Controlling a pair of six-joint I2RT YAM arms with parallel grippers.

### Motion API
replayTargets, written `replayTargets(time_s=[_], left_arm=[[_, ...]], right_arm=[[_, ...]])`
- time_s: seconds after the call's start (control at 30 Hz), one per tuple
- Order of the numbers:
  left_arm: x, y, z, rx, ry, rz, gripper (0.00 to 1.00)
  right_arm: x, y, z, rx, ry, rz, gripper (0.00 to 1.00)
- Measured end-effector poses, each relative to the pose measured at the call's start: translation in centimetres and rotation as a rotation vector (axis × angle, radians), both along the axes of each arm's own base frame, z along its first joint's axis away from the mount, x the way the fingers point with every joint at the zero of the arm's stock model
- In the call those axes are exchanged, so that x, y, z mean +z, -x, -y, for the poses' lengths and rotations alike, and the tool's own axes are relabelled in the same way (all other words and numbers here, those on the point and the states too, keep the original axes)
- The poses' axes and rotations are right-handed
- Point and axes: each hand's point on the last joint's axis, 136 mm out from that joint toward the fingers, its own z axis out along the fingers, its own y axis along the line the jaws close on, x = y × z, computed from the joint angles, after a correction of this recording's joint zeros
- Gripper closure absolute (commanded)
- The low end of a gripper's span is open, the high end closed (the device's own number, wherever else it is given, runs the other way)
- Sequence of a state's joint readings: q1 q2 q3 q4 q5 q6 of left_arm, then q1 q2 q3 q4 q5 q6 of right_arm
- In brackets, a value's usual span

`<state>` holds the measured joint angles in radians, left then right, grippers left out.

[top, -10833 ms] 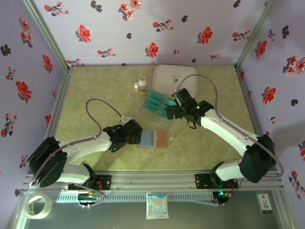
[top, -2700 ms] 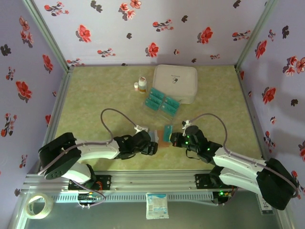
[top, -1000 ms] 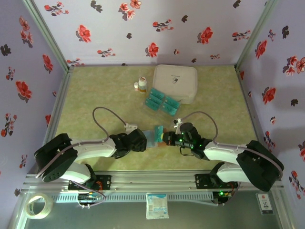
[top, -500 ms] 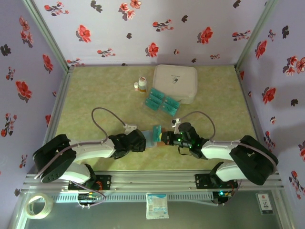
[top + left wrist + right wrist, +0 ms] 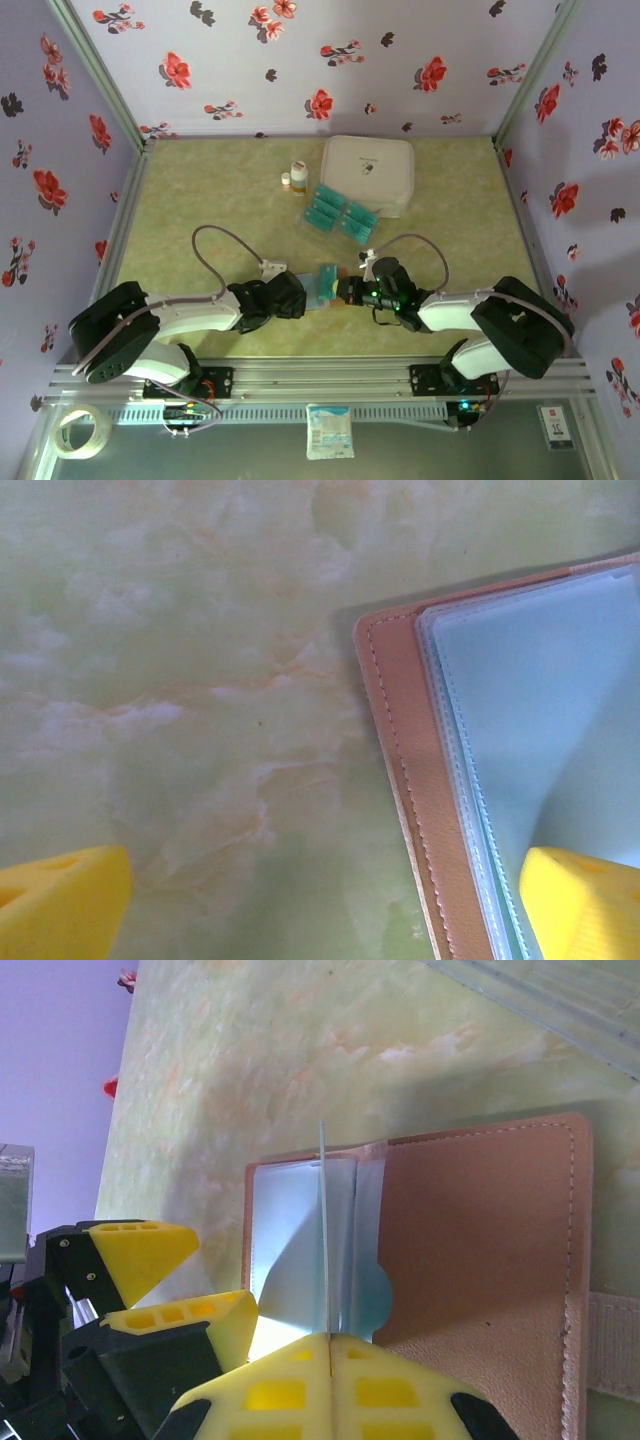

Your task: Put the credit cards into the card holder

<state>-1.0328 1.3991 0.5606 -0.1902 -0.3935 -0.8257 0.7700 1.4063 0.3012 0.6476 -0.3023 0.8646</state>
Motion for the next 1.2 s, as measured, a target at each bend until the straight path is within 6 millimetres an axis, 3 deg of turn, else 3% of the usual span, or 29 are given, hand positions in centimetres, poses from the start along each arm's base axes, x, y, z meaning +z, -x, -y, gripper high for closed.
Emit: replayTargets(time_s=[0.87, 1.2], left_arm=[[0.02, -0.01, 0.02, 0.0, 0.002, 0.001, 0.0], [0.02, 0.06, -0.1, 0.0, 0.003, 0.002, 0.0]], right_arm=[[-0.58, 0.2, -0.77, 0.036, -0.024, -0.007, 1.0], [-0.68, -0.48, 0.02, 0.019, -0.029, -0.018, 1.0]])
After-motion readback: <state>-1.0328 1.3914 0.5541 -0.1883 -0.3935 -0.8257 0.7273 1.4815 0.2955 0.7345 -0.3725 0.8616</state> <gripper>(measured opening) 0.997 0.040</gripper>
